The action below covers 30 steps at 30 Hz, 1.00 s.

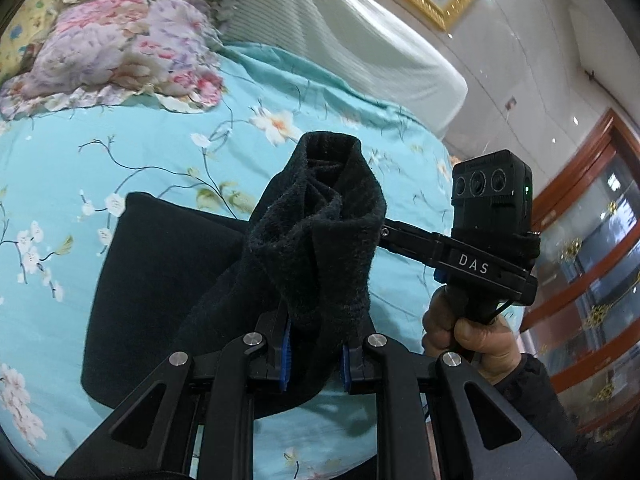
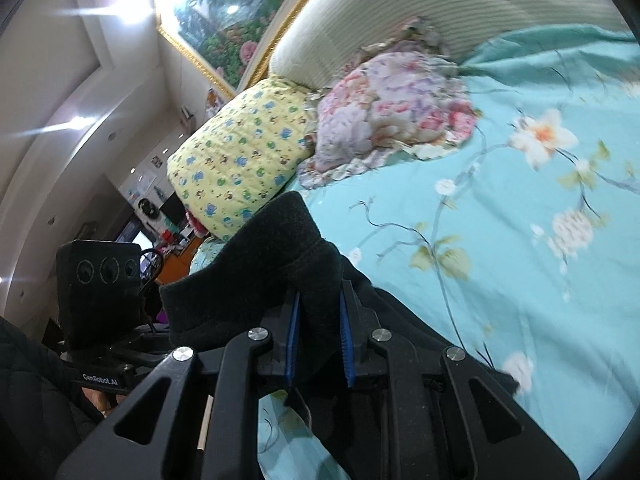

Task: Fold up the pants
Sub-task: 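Lift the held end and fold it over the pants, then open both grippers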

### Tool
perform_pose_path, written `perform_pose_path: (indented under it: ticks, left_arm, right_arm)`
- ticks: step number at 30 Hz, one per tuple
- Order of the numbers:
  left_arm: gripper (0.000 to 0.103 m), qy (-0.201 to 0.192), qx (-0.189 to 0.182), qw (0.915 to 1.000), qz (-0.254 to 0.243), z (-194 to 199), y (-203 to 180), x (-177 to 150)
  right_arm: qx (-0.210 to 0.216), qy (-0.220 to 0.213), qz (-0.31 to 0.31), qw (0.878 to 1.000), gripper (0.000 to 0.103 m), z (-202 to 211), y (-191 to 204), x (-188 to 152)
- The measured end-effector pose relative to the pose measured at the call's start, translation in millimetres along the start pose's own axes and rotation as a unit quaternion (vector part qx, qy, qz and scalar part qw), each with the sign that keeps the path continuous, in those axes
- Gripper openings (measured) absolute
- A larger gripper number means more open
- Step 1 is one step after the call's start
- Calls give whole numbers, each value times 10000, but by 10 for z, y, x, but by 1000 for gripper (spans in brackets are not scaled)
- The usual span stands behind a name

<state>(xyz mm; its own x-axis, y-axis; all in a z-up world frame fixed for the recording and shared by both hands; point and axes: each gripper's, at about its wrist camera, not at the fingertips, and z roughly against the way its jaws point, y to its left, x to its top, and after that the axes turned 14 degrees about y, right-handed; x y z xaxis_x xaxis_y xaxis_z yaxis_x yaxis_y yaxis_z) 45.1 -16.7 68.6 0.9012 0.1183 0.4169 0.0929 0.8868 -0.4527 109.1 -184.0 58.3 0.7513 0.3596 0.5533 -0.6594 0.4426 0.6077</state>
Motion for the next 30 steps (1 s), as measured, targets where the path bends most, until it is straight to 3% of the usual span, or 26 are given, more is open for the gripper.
perform_pose_path:
  ticks: [14,22,24,26,27,28,30]
  left_arm:
    - [25,254,399,9974,-548,-522,-237,-75]
    - [59,362,239,9951,-886,-669,-335,-105]
    - [66,391,203,9944,-959,-693,-375,-132]
    - [70,389,156,9943,-984,-697,-389,-150]
    - [71,393,117,9944,-973,-691,-388,-156]
    - [71,413,64,9945,-957,-683,-380,-153]
    - [72,444,-69,9946,-932,-640,-364,-148]
  right_arm:
    - [-368,-51,-592,9976,22,52,-397,-351]
    - [-782,-325,-966,9917,22,305,-501,-483]
    - [-889,-415,-1103,9890,27,403,-512,-534]
    - [-1079,-456,-1235,9854,57,455,-504,-558]
    - [-1220,-511,-1310,9825,63,497,-492,-592]
    - [-1260,-557,-1334,9814,68,518,-480,-611]
    - [-1256,-654,-1398,9800,68,569,-448,-661]
